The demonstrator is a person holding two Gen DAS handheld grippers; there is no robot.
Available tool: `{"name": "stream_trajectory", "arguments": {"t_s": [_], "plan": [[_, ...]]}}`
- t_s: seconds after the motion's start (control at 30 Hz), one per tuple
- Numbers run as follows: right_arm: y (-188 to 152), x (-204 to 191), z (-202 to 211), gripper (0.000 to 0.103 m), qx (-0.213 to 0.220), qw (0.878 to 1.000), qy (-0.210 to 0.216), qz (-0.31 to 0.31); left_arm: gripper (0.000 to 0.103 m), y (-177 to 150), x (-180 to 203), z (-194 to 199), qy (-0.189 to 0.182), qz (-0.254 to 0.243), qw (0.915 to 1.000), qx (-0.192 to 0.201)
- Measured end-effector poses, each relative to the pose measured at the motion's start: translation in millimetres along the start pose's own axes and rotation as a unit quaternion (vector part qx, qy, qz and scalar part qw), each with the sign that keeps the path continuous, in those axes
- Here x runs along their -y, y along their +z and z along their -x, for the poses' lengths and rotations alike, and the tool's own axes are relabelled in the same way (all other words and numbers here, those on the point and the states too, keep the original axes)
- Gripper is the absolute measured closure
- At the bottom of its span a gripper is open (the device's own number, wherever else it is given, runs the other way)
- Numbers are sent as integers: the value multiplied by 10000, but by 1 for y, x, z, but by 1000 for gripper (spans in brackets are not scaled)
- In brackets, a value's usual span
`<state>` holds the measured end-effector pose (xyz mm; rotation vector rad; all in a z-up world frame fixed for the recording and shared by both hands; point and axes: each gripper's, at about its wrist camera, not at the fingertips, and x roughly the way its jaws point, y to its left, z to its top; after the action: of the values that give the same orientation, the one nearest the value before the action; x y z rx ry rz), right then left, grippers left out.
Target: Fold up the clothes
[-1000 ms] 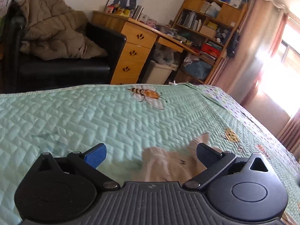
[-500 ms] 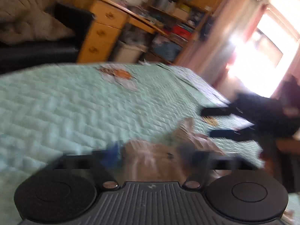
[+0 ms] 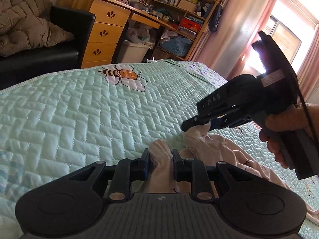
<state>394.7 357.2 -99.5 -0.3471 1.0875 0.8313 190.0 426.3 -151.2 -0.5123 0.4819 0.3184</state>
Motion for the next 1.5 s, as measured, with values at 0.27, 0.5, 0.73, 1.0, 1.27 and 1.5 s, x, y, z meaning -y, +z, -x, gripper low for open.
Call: {"name": "stream_trajectory", "arguments": {"t_s": [0.27, 0.5, 0.73, 1.0, 1.27, 1.5], "plan": [[-35, -51, 22, 95, 745, 9512, -1636, 2507, 81, 0, -2, 9, 239, -74, 9997, 57], [-65, -83, 35, 96, 1533, 8428, -3003, 4195, 81, 2, 0, 21, 350, -121, 9991, 212], [-69, -76, 40, 96, 1703, 8505, -2915, 4034, 81, 0, -4, 26, 330, -53, 9992, 196], [-49, -52, 37, 96, 1566, 9145, -2248, 2977, 78, -4, -16, 21, 295, 191, 9994, 43], [-57, -27, 45, 94, 1593, 9587, -1434, 1870, 51, -5, -12, 16, 276, 203, 9994, 25], [-79, 0, 59, 93, 1821, 9694, -794, 1442, 13, -5, -3, 15, 178, 3, 9998, 82]]}}
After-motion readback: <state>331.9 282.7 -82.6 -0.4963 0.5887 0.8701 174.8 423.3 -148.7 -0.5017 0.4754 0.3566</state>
